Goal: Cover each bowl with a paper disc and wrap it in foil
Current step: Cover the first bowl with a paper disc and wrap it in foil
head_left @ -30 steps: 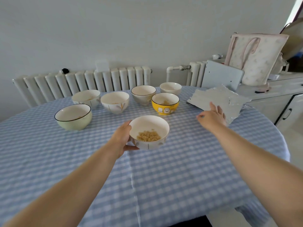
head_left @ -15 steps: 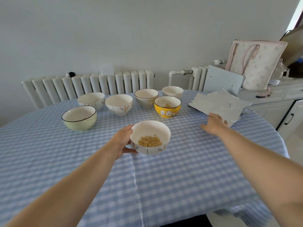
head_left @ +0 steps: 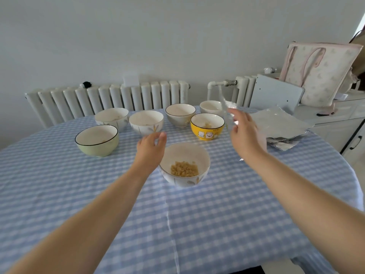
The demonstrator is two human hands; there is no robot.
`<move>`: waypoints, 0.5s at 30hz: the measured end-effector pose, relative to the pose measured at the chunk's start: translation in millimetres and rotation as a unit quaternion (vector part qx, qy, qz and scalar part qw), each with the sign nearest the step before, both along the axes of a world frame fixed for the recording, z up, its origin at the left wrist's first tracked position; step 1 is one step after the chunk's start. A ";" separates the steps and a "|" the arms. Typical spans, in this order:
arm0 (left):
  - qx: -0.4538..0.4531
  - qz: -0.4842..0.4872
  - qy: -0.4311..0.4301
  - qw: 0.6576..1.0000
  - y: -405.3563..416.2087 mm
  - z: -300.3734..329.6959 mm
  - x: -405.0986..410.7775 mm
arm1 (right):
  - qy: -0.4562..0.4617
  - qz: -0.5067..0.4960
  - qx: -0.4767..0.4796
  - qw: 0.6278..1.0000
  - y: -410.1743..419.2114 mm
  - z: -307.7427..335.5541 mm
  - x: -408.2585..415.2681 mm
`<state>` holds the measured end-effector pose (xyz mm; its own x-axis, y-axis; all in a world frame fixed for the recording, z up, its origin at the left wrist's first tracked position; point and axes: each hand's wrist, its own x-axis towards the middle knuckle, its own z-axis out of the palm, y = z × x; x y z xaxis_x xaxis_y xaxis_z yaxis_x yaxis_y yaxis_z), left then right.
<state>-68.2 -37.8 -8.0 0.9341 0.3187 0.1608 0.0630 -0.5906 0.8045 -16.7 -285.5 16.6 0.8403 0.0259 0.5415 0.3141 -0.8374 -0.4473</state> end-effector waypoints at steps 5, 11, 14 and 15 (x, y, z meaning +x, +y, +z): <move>-0.310 -0.179 0.015 0.934 -22.9 30.0 -9.3 | 0.003 0.155 -0.102 0.983 71.8 4.3 -59.4; -0.405 -0.038 -0.003 0.913 -13.0 27.5 -9.3 | 0.083 0.305 0.028 0.948 99.4 -7.4 -84.5; -0.418 -0.009 0.034 0.908 3.2 28.4 -14.4 | -0.034 0.234 0.105 0.966 83.5 -9.3 -59.5; -0.431 -0.011 0.052 0.901 8.7 27.7 -15.8 | -0.049 0.179 0.089 0.979 76.3 -9.8 -47.9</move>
